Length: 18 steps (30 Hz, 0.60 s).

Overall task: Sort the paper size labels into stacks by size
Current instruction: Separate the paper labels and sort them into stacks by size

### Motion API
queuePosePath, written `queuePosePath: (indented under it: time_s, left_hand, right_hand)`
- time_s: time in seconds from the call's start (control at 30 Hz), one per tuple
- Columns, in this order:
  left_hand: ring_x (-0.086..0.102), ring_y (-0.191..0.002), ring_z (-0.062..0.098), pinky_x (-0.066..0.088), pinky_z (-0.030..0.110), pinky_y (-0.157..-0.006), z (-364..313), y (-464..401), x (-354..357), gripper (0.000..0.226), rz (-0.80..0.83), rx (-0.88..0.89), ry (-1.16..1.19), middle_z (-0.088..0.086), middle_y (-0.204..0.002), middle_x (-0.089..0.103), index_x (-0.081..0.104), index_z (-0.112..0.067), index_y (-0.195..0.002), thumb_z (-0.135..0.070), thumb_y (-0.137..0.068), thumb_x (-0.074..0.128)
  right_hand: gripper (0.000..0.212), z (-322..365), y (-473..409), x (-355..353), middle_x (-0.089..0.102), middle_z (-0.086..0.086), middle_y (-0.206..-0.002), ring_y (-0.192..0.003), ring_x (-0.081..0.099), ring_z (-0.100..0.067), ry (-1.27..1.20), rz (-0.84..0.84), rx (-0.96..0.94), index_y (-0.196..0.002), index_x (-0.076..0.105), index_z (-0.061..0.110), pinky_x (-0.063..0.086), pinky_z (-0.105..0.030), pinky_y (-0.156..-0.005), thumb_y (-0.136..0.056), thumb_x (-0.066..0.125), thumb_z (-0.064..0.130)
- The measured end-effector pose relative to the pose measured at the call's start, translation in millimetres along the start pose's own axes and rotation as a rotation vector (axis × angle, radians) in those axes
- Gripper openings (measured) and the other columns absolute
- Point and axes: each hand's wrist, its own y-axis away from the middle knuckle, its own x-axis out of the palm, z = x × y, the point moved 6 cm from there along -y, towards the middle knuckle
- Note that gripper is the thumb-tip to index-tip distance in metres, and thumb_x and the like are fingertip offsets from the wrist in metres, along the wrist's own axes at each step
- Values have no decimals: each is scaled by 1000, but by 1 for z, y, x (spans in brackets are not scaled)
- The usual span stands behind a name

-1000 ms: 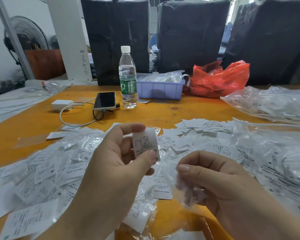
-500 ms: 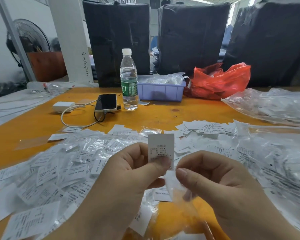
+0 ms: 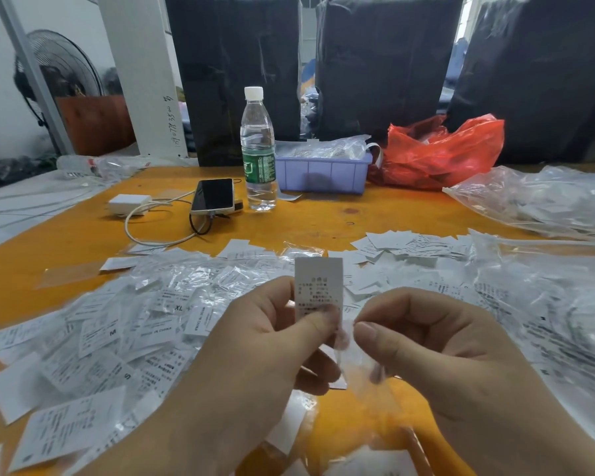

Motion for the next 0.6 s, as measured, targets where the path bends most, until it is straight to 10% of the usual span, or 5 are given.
queuePosePath:
  time_s: [0.3,0.6]
  left_hand:
    - [68,-64,13,52,24,-49,-3,0,-4,9,-62,80,-2,2,-76,73,74,-34,-87,-27,-82,71]
    - [66,-69,12,54,26,-54,1,4,13,20,107,31,19,-2,-80,71,76,-29,-89,-31,-80,59]
  right_hand:
    - [9,2,3,10,58,0,-52,-49,51,-13,-71,87,18,-70,74,19,41,-22,-48,-66,73,28]
    - [13,-4,1,1,63,-7,-54,-46,58,-17,13,-21,21,-75,71,21,48,-36,-52,-71,68,32]
